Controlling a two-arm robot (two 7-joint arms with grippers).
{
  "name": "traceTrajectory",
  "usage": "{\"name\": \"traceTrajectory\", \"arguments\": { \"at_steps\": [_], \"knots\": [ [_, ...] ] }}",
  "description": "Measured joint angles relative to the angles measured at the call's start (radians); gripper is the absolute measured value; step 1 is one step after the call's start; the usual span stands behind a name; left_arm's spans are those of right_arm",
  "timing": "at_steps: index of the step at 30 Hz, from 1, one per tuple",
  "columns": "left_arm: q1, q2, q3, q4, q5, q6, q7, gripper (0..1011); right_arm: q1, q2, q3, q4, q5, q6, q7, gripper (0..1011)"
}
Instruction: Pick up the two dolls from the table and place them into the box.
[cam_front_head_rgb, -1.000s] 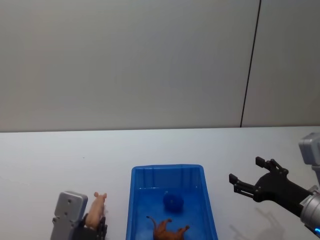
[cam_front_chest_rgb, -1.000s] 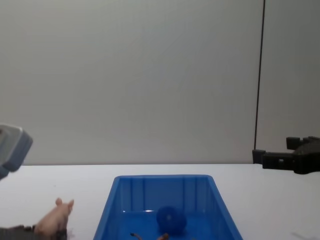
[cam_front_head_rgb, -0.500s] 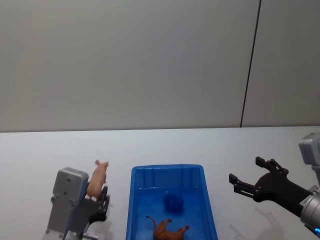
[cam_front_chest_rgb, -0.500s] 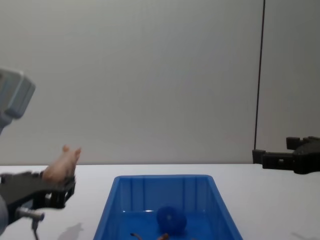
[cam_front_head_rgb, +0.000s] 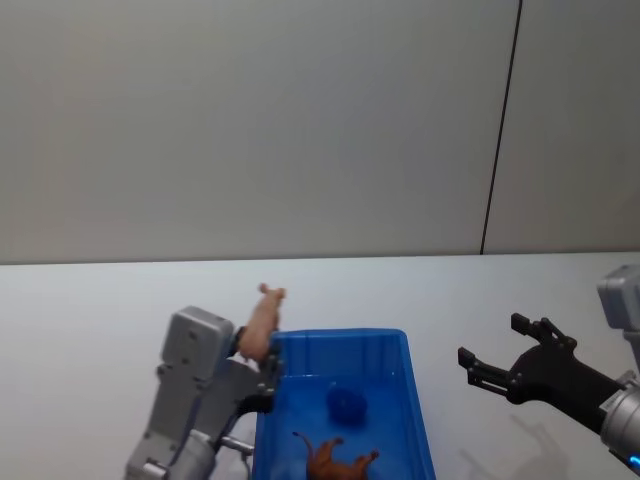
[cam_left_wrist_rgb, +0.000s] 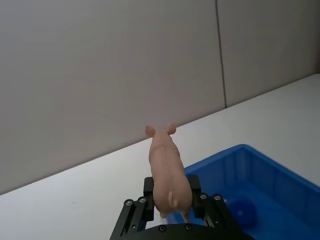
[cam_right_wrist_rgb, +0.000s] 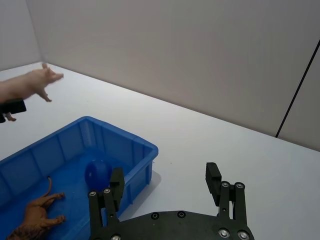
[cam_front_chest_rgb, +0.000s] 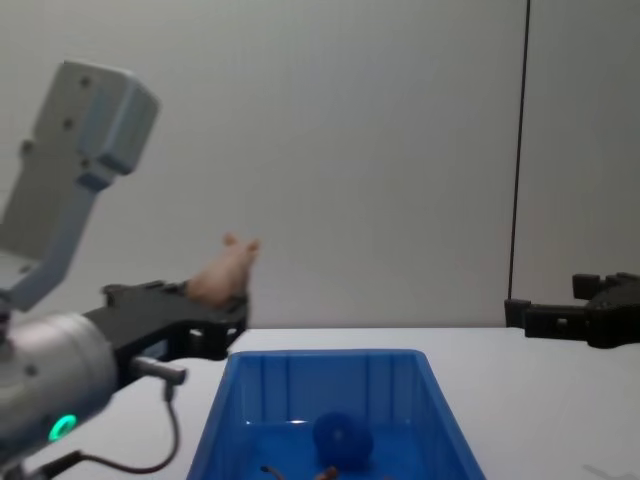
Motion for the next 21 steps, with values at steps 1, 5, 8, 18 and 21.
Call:
{"name": "traceTrajectory", "arguments": {
  "at_steps": [1, 5, 8, 18, 21],
  "knots": [
    [-0.003, -0.004, 0.002, 0.003, 0.003, -0.002, -0.008, 404, 0.0, 0.0, 0.0, 0.0, 0.0, 0.0, 0.0, 1001],
    [-0.021, -0.027, 0.015, 0.019, 0.018, -0.013, -0.051, 509, 0.0, 0.0, 0.0, 0.0, 0.0, 0.0, 0.0, 1001],
    [-0.03, -0.038, 0.02, 0.028, 0.026, -0.022, -0.078, 624, 0.0, 0.0, 0.0, 0.0, 0.0, 0.0, 0.0, 1001],
    [-0.044, -0.051, 0.022, 0.043, 0.036, -0.061, -0.131, 929, 0.0, 0.0, 0.0, 0.0, 0.0, 0.0, 0.0, 1001],
    [-0.044, -0.05, 0.02, 0.043, 0.037, -0.071, -0.135, 990, 0.0, 0.0, 0.0, 0.0, 0.0, 0.0, 0.0, 1001]
  ]
}}
